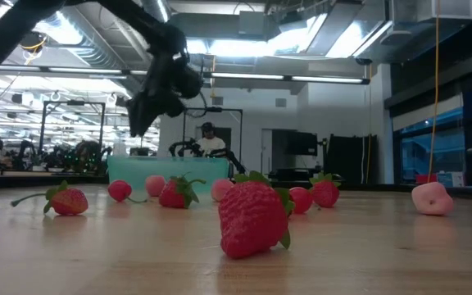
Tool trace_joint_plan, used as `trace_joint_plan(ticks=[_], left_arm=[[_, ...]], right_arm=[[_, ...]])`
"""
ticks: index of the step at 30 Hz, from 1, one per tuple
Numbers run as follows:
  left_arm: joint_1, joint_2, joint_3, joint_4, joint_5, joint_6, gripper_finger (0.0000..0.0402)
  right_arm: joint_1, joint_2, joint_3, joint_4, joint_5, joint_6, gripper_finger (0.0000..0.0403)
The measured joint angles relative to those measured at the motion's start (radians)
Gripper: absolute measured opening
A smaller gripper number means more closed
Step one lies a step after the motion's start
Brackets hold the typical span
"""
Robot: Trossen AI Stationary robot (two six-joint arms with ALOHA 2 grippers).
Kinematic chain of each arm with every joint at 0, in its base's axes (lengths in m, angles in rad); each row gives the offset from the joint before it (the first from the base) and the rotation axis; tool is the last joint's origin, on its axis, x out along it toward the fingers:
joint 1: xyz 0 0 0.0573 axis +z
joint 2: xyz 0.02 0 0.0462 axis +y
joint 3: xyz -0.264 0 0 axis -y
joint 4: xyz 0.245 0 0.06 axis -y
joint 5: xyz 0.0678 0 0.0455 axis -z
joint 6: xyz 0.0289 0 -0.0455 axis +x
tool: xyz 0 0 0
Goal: Pick and placing Produce into tupperware
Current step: Put the pink peach into the blue bin
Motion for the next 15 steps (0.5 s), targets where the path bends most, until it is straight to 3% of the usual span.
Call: trace_joint_plan(ticks=[4,15], left_arm=[[-0.032,-0.094,0.0,-0.004,0.086,0.018,0.0188],[-0.187,-0.531,0.0,-0.005,0.09,-0.073,0.0188]], right_arm=[[0.0,0.0,0.0,0.0,0.0,0.029,0.0121],[0.0,0.0,0.0,0.001,0.0,0.054,0.0121]])
